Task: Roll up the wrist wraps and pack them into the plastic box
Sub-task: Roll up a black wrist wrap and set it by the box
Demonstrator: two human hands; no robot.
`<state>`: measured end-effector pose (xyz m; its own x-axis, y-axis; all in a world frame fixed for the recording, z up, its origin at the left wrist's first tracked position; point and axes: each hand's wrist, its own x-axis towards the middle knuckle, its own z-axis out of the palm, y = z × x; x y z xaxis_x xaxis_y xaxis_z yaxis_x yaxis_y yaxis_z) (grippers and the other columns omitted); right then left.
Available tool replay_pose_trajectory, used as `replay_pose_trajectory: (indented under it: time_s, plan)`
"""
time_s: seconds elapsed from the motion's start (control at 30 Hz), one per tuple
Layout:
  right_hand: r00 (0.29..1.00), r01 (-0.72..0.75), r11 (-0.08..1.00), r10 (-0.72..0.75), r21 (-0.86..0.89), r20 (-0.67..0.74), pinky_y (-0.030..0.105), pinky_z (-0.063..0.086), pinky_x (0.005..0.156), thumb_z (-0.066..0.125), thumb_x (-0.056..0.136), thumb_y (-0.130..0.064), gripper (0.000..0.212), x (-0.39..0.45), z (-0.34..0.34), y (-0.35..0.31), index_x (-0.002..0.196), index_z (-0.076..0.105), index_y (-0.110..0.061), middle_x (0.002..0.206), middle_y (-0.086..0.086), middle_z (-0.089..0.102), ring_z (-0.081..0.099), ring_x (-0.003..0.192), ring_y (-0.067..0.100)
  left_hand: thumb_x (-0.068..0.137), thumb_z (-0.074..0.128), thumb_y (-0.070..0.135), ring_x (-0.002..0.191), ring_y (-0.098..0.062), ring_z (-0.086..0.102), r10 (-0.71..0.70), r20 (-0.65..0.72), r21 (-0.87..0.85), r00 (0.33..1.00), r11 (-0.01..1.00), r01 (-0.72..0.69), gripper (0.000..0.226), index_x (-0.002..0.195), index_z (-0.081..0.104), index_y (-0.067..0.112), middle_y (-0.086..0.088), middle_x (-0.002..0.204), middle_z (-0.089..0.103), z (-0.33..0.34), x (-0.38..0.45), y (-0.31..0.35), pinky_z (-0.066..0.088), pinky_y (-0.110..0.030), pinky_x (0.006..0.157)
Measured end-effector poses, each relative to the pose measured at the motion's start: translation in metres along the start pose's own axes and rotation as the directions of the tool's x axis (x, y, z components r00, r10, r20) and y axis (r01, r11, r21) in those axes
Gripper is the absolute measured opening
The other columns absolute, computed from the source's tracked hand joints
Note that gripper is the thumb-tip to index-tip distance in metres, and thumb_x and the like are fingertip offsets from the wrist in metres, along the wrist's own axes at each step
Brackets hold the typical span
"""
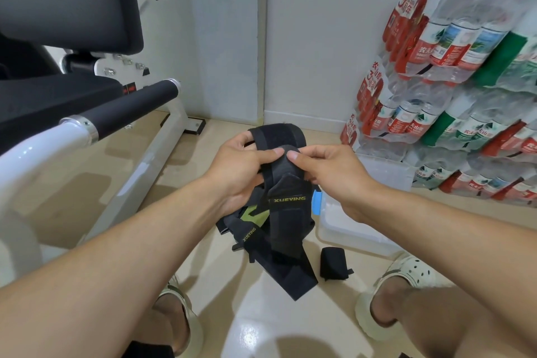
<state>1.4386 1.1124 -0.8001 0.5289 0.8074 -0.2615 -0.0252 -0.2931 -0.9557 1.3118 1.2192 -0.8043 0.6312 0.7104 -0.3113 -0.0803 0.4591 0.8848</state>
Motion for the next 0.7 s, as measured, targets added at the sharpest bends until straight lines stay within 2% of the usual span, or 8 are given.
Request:
replay_pose_trajectory:
  time_s: [0.1,0.23,0.37,0.43,0.5,0.6,0.7]
  plan:
    - [1.000,-0.010,0.999,0.010,-0.033,-0.008,0.017,0.059,0.066,0.072,0.095,-0.029,0.013,0.0013,0.0003,0.0018,0.096,0.080,-0.019,0.086,-0.001,0.080,0.076,0.079,0.011,0.090,0.064,-0.011,0.085,-0.028,0.077,0.013,-0.019,0.007,1.000,1.000,-0.013,0.029,0.112,0.060,0.008,-0.013,0.102,0.078,-0.0002,0.0005,-0.0017,0.062,-0.037,0.067]
    - [0.997,-0.013,0.994,0.005,-0.106,-0.075,0.013,0.052,0.057,0.079,0.089,-0.033,0.015,0.0014,-0.0004,0.0003,0.094,0.078,-0.018,0.086,0.001,0.078,0.070,0.067,0.004,0.088,0.066,-0.012,0.089,-0.030,0.077,0.037,-0.036,0.025,0.999,0.999,-0.036,0.033,0.112,0.060,0.010,-0.012,0.102,0.078,0.0006,0.0009,-0.0040,0.061,-0.039,0.071]
    - [0.986,-0.014,0.986,-0.014,-0.168,-0.164,0.025,0.054,0.074,0.086,0.079,-0.041,0.041,0.0082,-0.0046,-0.0006,0.107,0.066,-0.020,0.094,0.001,0.070,0.070,0.087,0.013,0.088,0.065,-0.014,0.091,-0.029,0.077,0.044,-0.027,0.031,0.999,0.999,-0.043,0.037,0.116,0.059,0.009,-0.011,0.105,0.078,0.0011,0.0005,-0.0038,0.061,-0.038,0.071]
    - [0.998,-0.021,0.993,0.013,-0.120,-0.065,0.020,0.055,0.068,0.084,0.082,-0.038,0.035,0.0096,-0.0069,-0.0019,0.107,0.071,-0.017,0.096,0.001,0.074,0.073,0.087,0.013,0.088,0.064,-0.015,0.094,-0.030,0.076,0.042,-0.005,0.043,0.999,0.998,-0.042,0.041,0.122,0.057,0.007,-0.012,0.107,0.077,0.0008,-0.0001,-0.0039,0.062,-0.039,0.072]
    - [0.999,-0.028,0.996,0.031,-0.082,0.030,0.015,0.054,0.061,0.080,0.086,-0.033,0.026,0.0080,-0.0081,-0.0022,0.103,0.075,-0.013,0.092,0.002,0.078,0.074,0.079,0.009,0.087,0.065,-0.015,0.097,-0.032,0.075,0.044,0.008,0.068,0.999,0.997,-0.044,0.045,0.126,0.055,0.006,-0.013,0.109,0.077,0.0004,-0.0006,-0.0045,0.062,-0.042,0.076]
    - [0.999,-0.010,0.996,0.015,-0.090,0.049,0.026,0.062,0.072,0.079,0.088,-0.027,0.019,0.0080,-0.0077,0.0027,0.101,0.077,-0.014,0.091,0.007,0.079,0.076,0.078,0.013,0.086,0.067,-0.015,0.096,-0.031,0.075,0.071,0.001,0.194,0.997,0.978,-0.070,0.050,0.128,0.056,0.009,-0.011,0.105,0.078,-0.0003,-0.0009,-0.0058,0.062,-0.044,0.081]
    - [0.999,0.014,0.996,-0.010,-0.087,0.044,0.031,0.062,0.079,0.078,0.090,-0.022,0.011,0.0072,-0.0050,0.0050,0.100,0.078,-0.018,0.086,0.000,0.080,0.077,0.079,0.014,0.086,0.067,-0.015,0.096,-0.029,0.075,0.073,0.012,0.266,0.997,0.961,-0.073,0.051,0.128,0.056,0.013,-0.009,0.103,0.078,-0.0019,-0.0018,-0.0055,0.060,-0.044,0.083]
